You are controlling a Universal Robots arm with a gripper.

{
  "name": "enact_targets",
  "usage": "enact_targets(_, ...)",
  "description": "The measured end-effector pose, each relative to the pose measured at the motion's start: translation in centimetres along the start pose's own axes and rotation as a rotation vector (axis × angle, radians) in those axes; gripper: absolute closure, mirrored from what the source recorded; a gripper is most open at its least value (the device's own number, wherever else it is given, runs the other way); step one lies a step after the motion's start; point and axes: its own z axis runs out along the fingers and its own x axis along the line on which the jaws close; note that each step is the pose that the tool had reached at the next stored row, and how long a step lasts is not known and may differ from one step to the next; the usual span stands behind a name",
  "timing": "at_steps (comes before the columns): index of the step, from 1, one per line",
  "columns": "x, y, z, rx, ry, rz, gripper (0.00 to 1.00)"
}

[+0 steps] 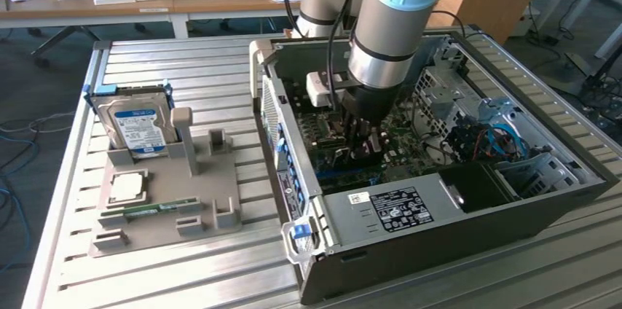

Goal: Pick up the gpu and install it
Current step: 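Insert the gpu into the slot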

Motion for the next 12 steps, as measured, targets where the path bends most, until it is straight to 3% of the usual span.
enact_targets(12,-0.05,0.06,0.0,0.0,0.0001,0.0,0.74)
